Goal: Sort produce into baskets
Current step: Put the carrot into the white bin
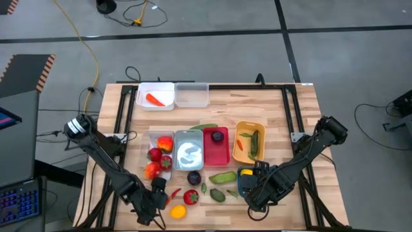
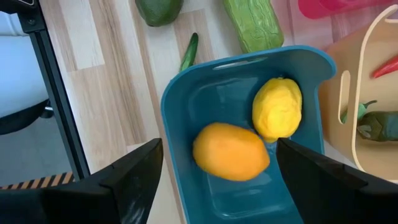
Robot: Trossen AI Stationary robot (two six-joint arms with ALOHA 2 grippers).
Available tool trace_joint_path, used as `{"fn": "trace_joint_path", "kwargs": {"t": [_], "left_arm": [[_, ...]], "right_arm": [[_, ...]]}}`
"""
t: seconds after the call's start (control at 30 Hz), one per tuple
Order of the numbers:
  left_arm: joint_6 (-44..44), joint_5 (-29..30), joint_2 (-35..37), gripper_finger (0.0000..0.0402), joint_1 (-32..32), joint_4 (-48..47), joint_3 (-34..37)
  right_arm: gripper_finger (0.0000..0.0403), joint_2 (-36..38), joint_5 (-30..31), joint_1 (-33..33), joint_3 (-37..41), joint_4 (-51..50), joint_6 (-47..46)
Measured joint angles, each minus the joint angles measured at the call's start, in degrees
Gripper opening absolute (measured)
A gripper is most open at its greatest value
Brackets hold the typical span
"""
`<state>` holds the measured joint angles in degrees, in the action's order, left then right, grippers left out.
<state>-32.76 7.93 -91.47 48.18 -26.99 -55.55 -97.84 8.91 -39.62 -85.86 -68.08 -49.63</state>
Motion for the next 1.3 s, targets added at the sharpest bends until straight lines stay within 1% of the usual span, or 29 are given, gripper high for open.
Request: {"fn": "trace_joint_path", "kwargs": {"t": [0.27, 0.4, 0.5, 0.67, 0.83, 1.0, 1.13, 1.2, 1.3], "left_arm": [[0.14, 2.10, -1.37, 0.0361, 0.09, -0.65, -0.07], [-1.26, 2.00, -1.38, 0.0361, 0.18, -1.04, -0.29], [-1.94, 1.54, -1.55, 0.0361, 0.22, -4.56, -2.41], [-1.88, 2.91, -1.55, 0.0361, 0.24, -9.89, -6.94], [-1.91, 3.30, -1.52, 0.0361, 0.97, -9.96, -8.33], [-7.86, 4.93, -1.52, 0.0361, 2.81, -11.26, -8.33], [-12.58, 6.84, -1.58, 0.0361, 4.89, -10.98, -8.33], [-14.59, 7.80, -2.40, 0.0357, 5.78, -10.77, -8.33], [-16.75, 7.11, -5.86, 0.0341, 6.82, -10.66, -8.78]], "right_arm": [[0.0340, 0.00, 0.00, 0.00, 0.00, 1.20, 0.00], [0.0340, 0.00, 0.00, 0.00, 0.00, 2.49, 0.01], [0.0340, 0.00, 0.00, 0.00, 0.00, 3.20, 0.02], [0.0340, 0.00, -0.02, 0.00, 0.00, 4.14, 0.02], [0.0340, 0.00, -0.02, 0.00, 0.00, 4.72, -0.30], [0.0340, 0.00, -0.02, 0.00, 0.00, 4.84, -4.05], [0.0340, -0.01, -0.02, 0.00, 0.00, 4.84, -4.28], [0.0340, 0.00, -0.03, 0.00, 0.00, 4.84, -4.33], [0.0340, 0.00, -0.04, 0.00, 0.00, 4.93, -4.35]]}}
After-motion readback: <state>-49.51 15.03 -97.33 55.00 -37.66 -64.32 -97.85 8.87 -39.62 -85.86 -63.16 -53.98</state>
